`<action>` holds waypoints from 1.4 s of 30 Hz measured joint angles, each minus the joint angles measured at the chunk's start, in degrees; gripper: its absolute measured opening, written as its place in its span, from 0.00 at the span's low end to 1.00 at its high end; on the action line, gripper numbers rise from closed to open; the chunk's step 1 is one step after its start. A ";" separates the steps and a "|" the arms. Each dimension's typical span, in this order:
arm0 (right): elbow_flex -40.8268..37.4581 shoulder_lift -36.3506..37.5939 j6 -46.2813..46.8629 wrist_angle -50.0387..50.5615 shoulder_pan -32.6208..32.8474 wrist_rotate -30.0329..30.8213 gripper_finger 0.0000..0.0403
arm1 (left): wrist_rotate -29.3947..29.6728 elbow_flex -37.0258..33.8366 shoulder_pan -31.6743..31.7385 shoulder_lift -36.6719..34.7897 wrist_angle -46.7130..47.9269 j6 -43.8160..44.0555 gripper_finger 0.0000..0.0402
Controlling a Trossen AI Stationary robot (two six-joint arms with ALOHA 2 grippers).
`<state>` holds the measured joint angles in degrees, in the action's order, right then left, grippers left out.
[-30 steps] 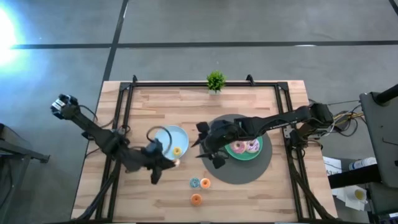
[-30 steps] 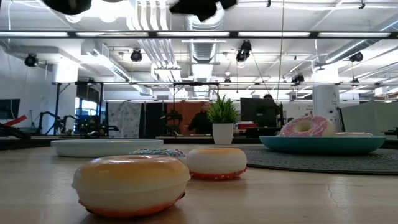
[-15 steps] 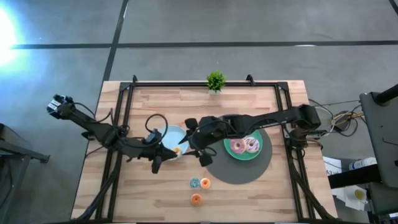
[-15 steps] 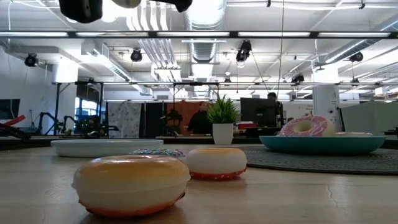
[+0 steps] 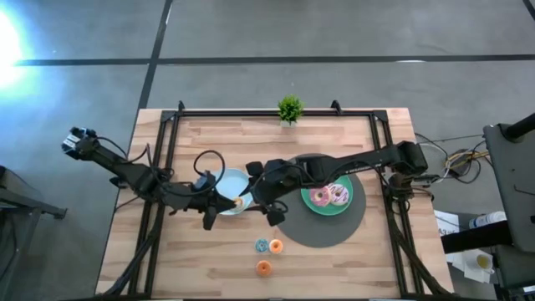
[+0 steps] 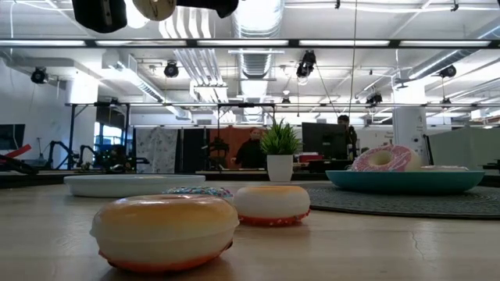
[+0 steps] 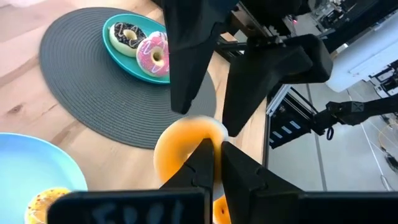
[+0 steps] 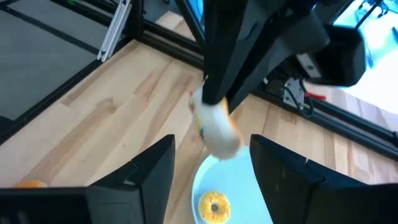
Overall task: Pick & Place donuts
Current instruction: Put the small white donut on the blue plate
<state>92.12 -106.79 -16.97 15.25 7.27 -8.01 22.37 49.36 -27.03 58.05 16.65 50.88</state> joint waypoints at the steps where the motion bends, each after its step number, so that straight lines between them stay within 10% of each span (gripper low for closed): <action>1: 0.00 0.03 -0.02 0.47 -0.02 0.00 0.50 | 0.00 0.00 0.07 -0.12 0.06 -0.12 0.00; 21: -0.15 -2.73 -2.17 -2.60 0.00 0.55 0.49 | -1.05 0.00 1.16 0.21 -0.69 0.00 0.00; 42: -0.20 -2.46 0.51 -3.43 -0.43 0.72 0.21 | -0.14 -1.03 1.47 0.45 -0.07 0.22 0.02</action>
<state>91.92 -109.25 -16.46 11.81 6.84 -7.29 22.23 48.34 -25.56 58.50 16.58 51.11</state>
